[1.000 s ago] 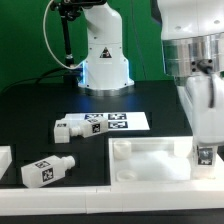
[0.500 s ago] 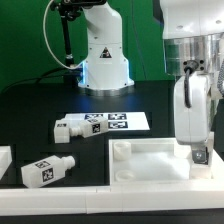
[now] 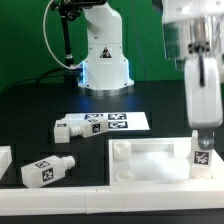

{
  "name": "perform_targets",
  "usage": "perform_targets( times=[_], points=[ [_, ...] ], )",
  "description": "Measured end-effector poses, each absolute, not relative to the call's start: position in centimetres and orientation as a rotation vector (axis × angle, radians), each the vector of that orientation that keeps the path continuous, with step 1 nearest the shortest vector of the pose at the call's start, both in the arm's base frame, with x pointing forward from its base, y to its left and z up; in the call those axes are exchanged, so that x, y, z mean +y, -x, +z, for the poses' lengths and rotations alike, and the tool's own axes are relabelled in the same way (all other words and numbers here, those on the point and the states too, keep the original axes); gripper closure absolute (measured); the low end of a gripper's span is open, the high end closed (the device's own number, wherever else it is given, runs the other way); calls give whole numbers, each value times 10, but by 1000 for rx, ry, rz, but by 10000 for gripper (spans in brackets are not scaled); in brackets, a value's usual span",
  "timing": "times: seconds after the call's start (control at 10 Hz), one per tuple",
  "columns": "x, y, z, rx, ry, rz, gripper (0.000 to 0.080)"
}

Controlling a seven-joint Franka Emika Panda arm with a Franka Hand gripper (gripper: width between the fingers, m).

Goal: Assemble one leg

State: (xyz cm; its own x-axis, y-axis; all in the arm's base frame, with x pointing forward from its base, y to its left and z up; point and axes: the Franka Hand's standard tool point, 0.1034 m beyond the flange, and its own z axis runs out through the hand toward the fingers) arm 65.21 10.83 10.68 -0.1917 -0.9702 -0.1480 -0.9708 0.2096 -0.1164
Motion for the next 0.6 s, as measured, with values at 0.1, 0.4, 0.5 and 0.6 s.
perform_targets(
  times=[0.1, 0.4, 0.5, 0.6],
  points=[
    [106, -655, 115, 2239, 1917, 14, 152],
    [106, -655, 111, 2246, 1913, 8, 151],
    [106, -655, 111, 2246, 1914, 8, 151],
    [106, -655, 111, 2246, 1914, 8, 151]
  ],
)
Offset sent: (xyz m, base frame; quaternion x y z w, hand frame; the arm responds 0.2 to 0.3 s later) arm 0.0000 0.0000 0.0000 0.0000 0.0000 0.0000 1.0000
